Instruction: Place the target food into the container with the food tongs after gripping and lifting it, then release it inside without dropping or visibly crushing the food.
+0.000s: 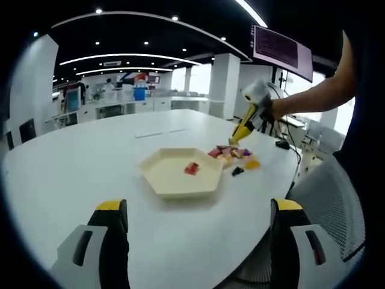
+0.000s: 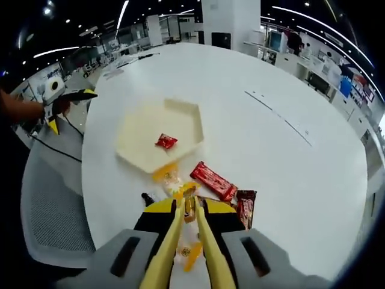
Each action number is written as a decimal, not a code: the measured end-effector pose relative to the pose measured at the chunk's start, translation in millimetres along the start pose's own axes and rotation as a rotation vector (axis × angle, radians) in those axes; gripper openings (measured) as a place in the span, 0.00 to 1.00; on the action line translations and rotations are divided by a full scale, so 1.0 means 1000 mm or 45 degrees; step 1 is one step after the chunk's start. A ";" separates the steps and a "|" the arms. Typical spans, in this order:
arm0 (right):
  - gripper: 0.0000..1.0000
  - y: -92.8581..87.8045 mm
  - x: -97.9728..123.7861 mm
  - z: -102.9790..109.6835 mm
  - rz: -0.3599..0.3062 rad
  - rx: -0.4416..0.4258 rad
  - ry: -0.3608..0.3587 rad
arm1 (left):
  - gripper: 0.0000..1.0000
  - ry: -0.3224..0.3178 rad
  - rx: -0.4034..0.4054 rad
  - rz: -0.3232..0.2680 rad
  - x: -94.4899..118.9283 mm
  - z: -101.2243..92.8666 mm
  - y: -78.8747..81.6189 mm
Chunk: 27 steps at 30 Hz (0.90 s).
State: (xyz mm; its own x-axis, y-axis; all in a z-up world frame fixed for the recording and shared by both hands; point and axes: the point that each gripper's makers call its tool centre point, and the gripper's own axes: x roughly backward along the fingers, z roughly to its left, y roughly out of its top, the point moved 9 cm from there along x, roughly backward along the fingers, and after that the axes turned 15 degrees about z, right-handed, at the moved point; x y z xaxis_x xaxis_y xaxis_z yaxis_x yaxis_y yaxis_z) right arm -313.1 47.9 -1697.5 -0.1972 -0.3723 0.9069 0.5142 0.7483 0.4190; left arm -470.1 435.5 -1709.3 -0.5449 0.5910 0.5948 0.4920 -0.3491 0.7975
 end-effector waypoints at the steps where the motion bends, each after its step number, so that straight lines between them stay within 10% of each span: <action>1: 0.16 0.006 -0.001 0.002 -0.011 -0.002 0.007 | 0.95 0.000 -0.001 0.000 0.000 0.000 0.000; 13: 0.17 0.079 -0.028 0.041 -0.085 0.127 0.092 | 0.95 0.012 -0.001 -0.004 0.001 0.001 0.000; 27: 0.21 0.110 -0.055 0.080 -0.093 0.262 0.147 | 0.94 0.017 -0.002 -0.002 0.001 0.001 0.000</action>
State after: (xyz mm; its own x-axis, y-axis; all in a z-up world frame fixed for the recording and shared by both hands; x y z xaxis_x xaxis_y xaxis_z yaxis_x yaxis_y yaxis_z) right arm -312.1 194.6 -1697.4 -0.1248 -0.4812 0.8677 0.3189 0.8087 0.4943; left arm -469.7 436.6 -1708.6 -0.5545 0.5821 0.5947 0.4901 -0.3492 0.7987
